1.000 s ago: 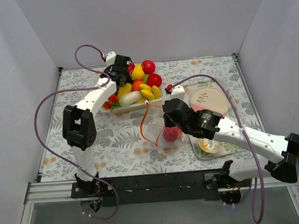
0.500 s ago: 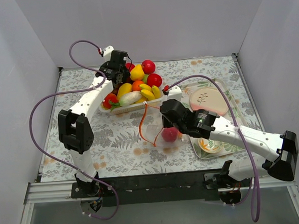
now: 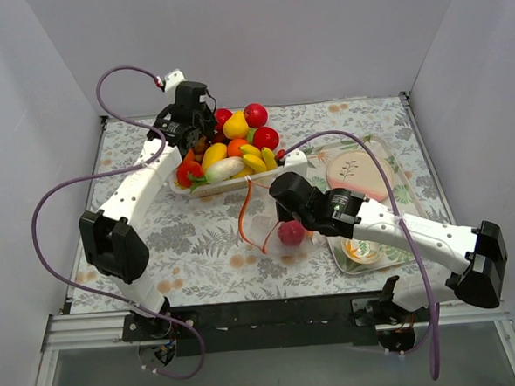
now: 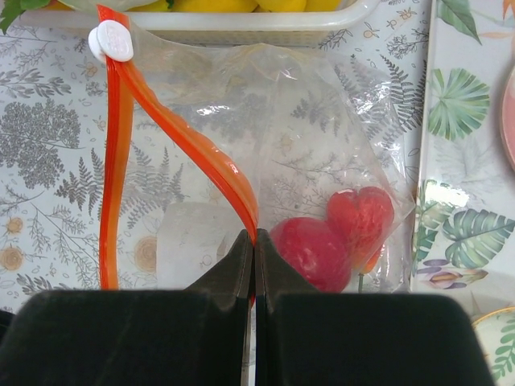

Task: Place the food in the zip-top bag and seal the zipper
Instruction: Pick up the fake vegetable from the bin, then place the fake vegetable in the zipper food storage bag.

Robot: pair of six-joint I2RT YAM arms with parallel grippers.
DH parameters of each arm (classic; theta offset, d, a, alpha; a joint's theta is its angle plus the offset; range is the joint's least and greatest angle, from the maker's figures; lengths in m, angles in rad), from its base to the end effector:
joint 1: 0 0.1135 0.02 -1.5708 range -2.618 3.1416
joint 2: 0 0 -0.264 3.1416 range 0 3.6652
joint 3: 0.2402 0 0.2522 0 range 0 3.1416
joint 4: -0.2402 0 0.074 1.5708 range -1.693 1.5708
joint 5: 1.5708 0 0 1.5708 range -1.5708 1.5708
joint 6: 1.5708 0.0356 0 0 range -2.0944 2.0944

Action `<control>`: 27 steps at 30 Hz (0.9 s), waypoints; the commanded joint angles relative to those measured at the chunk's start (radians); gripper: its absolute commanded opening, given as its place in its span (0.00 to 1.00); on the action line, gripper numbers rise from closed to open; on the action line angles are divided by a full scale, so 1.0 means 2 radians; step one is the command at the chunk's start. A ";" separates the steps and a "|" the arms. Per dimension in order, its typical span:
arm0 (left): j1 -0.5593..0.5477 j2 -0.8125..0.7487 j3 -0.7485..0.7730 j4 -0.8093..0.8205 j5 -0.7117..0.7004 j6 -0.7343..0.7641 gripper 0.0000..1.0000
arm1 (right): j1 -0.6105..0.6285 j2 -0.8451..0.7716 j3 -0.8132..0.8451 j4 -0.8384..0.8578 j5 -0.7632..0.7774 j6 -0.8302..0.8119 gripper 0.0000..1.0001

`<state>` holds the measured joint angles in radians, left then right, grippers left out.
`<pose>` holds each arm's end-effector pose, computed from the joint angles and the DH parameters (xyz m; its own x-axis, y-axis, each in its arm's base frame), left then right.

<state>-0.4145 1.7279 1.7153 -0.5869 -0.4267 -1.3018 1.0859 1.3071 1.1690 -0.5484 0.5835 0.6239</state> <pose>0.3673 -0.1455 0.3711 -0.1892 -0.8756 -0.4445 -0.4836 0.4771 -0.7339 0.1489 0.2406 0.3283 -0.5551 -0.0076 -0.8318 -0.2654 0.9493 0.1684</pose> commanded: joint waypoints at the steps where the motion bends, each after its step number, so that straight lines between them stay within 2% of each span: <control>1: 0.001 -0.055 -0.025 0.020 -0.001 0.016 0.30 | -0.002 0.005 0.021 0.016 0.010 -0.004 0.01; 6: 0.001 -0.098 -0.056 0.023 0.037 0.016 0.29 | -0.002 0.013 0.027 0.018 0.012 -0.009 0.01; 11: 0.001 -0.182 -0.122 0.019 0.123 0.007 0.29 | -0.004 0.032 0.045 0.019 0.022 -0.017 0.01; 17: 0.001 -0.303 -0.217 0.002 0.168 -0.021 0.30 | -0.006 0.059 0.074 0.024 0.022 -0.026 0.01; 23: 0.001 -0.352 -0.229 -0.044 0.213 -0.021 0.30 | -0.007 0.077 0.089 0.026 0.023 -0.028 0.01; 25: 0.001 -0.373 -0.242 -0.044 0.248 -0.029 0.30 | -0.007 0.080 0.092 0.026 0.023 -0.027 0.01; 27: 0.001 -0.383 -0.252 -0.047 0.256 -0.035 0.30 | -0.007 0.083 0.098 0.025 0.024 -0.030 0.01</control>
<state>-0.4141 1.0073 1.2499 -0.6304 -0.0238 -1.3460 1.0752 1.4689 1.3022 -0.5247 0.5999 0.5751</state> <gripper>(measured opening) 0.344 0.031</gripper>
